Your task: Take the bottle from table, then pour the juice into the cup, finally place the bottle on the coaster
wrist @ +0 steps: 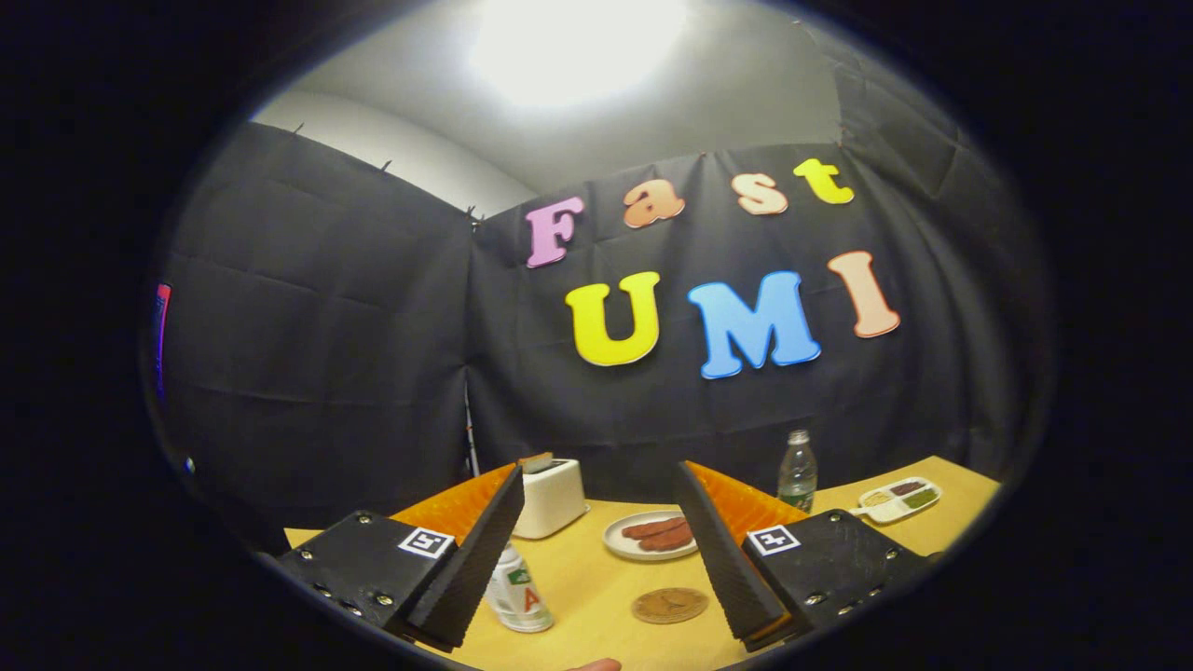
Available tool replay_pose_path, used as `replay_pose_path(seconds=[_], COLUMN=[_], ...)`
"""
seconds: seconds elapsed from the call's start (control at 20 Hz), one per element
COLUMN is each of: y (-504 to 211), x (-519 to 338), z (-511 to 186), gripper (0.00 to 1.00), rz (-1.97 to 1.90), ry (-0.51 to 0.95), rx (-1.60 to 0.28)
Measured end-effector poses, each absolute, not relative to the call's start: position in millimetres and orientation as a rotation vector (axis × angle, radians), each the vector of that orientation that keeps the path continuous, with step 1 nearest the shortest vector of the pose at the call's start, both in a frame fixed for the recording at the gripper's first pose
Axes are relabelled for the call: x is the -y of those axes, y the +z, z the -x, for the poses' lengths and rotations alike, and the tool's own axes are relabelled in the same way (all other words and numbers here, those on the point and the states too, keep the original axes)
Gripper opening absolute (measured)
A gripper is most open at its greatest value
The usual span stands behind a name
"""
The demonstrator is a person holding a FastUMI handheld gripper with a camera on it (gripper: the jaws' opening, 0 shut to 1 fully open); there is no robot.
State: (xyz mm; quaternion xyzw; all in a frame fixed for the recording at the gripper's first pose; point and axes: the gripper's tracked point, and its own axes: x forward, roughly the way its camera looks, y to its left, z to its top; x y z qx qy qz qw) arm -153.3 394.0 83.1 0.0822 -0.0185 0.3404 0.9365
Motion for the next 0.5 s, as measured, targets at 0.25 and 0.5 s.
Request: replay_pose_path(seconds=[0.25,0.5], y=[45.2,3.7], x=[-451.7,-484.1], z=[168.8,166.2], gripper=[0.99,0.99], rz=[-0.103,-0.045], ry=[0.767,0.785], rx=[-0.037,-0.106])
